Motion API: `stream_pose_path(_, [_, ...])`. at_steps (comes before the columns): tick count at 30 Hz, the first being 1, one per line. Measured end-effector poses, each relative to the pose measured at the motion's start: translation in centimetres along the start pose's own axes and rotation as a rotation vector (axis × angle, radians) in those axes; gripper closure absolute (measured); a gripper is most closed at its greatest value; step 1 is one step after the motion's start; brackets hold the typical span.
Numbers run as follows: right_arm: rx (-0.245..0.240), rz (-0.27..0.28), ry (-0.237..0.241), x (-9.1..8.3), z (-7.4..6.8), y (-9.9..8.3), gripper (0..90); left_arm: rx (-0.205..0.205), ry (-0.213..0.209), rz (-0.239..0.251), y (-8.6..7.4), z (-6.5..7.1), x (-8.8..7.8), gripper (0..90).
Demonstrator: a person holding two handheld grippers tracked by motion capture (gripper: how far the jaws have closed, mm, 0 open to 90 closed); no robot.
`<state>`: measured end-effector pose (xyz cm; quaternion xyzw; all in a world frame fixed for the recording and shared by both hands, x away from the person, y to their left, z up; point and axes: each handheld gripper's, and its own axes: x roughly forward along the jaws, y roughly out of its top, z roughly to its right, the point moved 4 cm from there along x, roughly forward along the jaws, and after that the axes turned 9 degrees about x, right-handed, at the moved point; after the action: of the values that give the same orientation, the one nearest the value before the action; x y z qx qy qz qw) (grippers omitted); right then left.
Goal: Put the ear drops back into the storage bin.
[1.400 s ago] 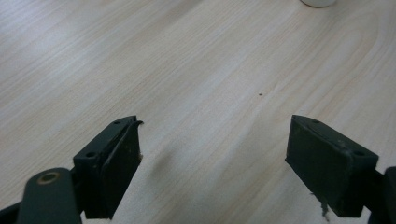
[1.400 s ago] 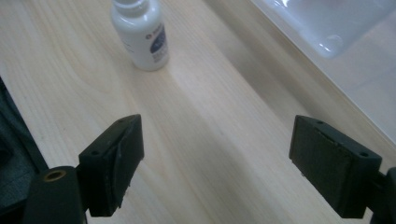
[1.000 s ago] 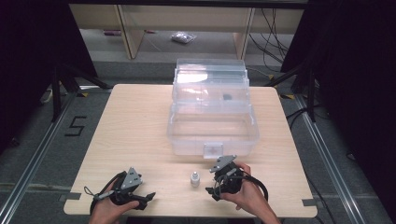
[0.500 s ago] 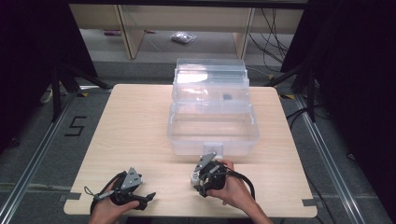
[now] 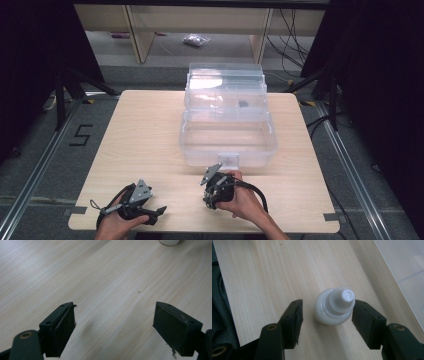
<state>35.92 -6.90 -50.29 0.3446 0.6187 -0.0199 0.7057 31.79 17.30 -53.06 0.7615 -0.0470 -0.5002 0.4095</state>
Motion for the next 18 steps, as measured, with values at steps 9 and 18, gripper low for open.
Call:
stream_pose_path(9, [-0.012,-0.024,0.0,0.49,0.04,0.41,49.2,0.001,0.001,0.002,0.0,0.0,0.0,17.2])
stream_pose_path(18, [-0.031,-0.051,0.0,0.61,-0.01,0.66,59.9,0.003,0.004,0.005,0.01,0.01,-0.01,17.2])
